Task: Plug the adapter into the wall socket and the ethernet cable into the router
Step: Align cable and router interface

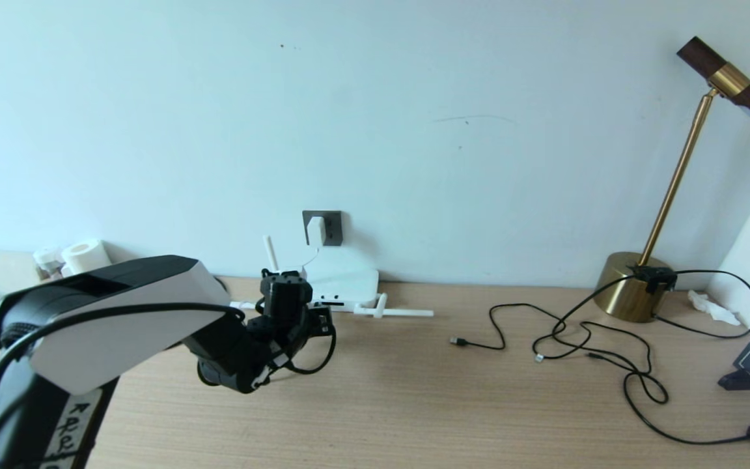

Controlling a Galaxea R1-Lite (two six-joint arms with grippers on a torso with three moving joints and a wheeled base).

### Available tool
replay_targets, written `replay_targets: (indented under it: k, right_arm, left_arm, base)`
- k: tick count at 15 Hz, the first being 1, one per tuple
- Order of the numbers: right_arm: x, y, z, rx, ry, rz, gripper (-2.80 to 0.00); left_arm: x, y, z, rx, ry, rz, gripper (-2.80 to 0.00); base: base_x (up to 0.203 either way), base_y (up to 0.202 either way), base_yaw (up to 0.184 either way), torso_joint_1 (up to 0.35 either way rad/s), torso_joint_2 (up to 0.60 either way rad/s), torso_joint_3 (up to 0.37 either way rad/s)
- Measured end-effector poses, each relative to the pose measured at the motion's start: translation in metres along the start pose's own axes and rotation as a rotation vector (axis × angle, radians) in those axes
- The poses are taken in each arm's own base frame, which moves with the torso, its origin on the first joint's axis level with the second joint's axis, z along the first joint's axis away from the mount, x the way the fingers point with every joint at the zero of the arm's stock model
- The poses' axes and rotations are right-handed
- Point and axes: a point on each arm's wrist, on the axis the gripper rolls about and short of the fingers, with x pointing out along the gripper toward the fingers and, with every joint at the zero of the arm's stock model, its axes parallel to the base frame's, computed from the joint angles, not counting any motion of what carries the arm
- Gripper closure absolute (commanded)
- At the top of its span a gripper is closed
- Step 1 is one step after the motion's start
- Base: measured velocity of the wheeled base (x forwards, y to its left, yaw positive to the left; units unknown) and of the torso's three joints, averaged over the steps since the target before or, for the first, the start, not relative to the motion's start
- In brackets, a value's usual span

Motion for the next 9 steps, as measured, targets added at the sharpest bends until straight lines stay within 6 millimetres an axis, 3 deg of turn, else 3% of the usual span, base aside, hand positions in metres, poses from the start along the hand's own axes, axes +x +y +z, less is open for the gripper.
replay_targets:
  k: [9]
  right_arm:
    - [0.0, 0.0, 0.0, 0.0, 0.0, 0.0, -2.8]
  left_arm:
    - [0.0008, -0.0007, -0.0003, 0.005, 0.011, 0.001, 0.0]
  base:
    - [0.0, 0.0, 0.0, 0.0, 0.0, 0.0]
